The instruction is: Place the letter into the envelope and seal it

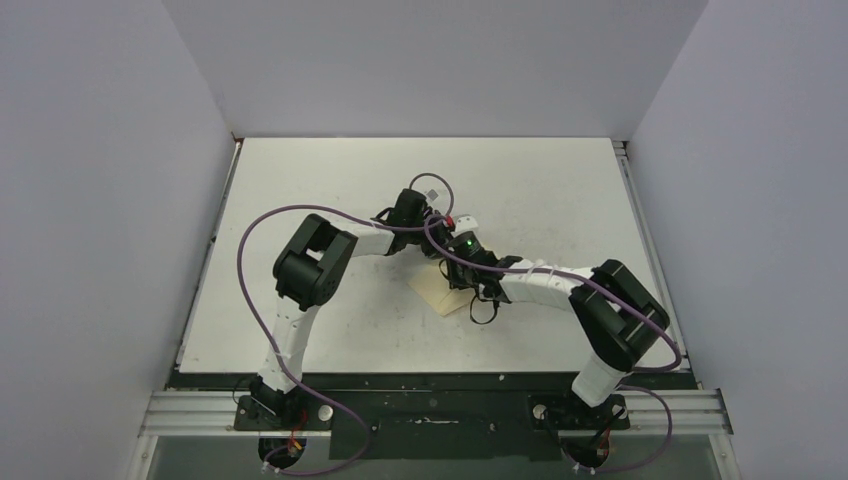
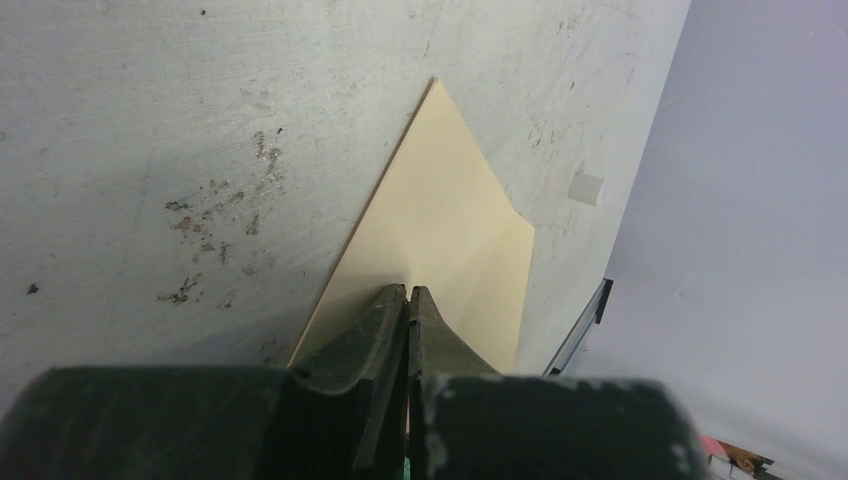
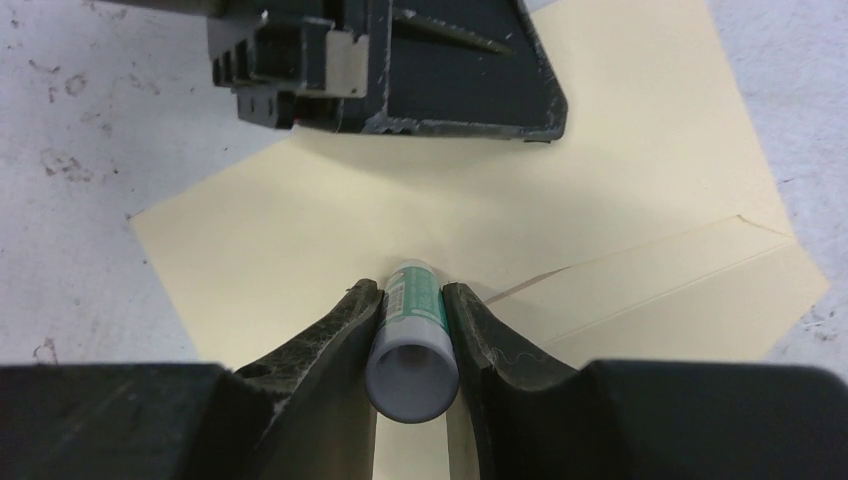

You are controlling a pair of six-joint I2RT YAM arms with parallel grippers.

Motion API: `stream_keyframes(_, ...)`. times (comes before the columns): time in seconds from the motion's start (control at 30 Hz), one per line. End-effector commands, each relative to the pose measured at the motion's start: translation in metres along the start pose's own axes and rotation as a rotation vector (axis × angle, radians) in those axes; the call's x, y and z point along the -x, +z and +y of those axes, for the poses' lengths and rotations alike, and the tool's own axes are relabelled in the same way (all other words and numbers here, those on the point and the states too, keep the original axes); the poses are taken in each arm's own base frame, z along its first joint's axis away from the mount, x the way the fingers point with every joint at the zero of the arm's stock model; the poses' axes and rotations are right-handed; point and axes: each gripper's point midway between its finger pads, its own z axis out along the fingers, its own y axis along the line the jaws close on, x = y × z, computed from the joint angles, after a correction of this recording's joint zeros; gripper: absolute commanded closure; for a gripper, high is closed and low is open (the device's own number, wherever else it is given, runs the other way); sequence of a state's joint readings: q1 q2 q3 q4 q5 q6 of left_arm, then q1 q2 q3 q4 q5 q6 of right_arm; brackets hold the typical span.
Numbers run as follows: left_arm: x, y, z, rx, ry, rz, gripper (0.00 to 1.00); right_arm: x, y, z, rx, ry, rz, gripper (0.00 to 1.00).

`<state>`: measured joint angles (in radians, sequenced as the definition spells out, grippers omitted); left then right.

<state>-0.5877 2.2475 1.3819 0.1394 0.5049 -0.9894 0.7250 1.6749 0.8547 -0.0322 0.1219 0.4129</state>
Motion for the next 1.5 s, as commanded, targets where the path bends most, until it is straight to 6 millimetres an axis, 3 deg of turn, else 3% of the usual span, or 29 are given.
stream_keyframes(0.0, -0.057, -0.002, 0.114, 0.374, -0.076, 0.122, 1.0, -0.071, -0.011, -0.013, -0.028, -0.024, 0.222, 0.95)
stream_keyframes(0.33, -0.056, -0.002, 0.111, 0.363, -0.059, 0.128, 1.0, -0.048, -0.002, -0.054, -0.166, -0.012, 0.175, 0.95)
stream_keyframes(0.5, -0.056, -0.002, 0.11, 0.36, -0.056, 0.132, 1.0, -0.032, 0.0, -0.058, -0.173, -0.011, 0.155, 0.95)
stream_keyframes(0.63, -0.054, -0.003, 0.108, 0.357, -0.043, 0.135, 1.0, 0.006, -0.01, -0.044, -0.112, 0.045, 0.081, 0.95)
stream_keyframes(0.77, -0.052, -0.003, 0.104, 0.351, -0.029, 0.136, 1.0, 0.056, -0.039, -0.037, -0.017, 0.172, -0.035, 0.95)
stream_keyframes(0.87, -0.05, -0.003, 0.101, 0.347, -0.017, 0.136, 1.0, 0.076, -0.056, -0.054, 0.001, 0.282, -0.085, 0.95)
stream_keyframes(1.0, -0.046, -0.005, 0.092, 0.325, -0.001, 0.139, 1.0, 0.07, -0.074, -0.083, 0.0, 0.445, -0.116, 0.94)
stream_keyframes(1.07, -0.042, -0.007, 0.08, 0.286, 0.009, 0.138, 1.0, 0.051, -0.077, -0.1, -0.028, 0.537, -0.107, 0.92)
stream_keyframes(1.13, -0.037, -0.01, 0.06, 0.223, 0.015, 0.133, 1.0, 0.036, -0.079, -0.111, -0.029, 0.623, -0.102, 0.9)
stream_keyframes(1.23, -0.025, -0.019, 0.025, 0.097, 0.011, 0.154, 0.91, 0.018, -0.078, -0.121, -0.015, 0.75, -0.085, 0.9)
stream_keyframes(1.33, -0.009, -0.033, -0.008, -0.011, 0.011, 0.15, 0.86, 0.008, -0.077, -0.127, 0.004, 0.847, -0.081, 0.9)
stream_keyframes(1.47, 0.001, -0.052, -0.037, -0.087, 0.035, 0.138, 0.77, -0.003, -0.073, -0.135, 0.038, 0.942, -0.084, 0.91)
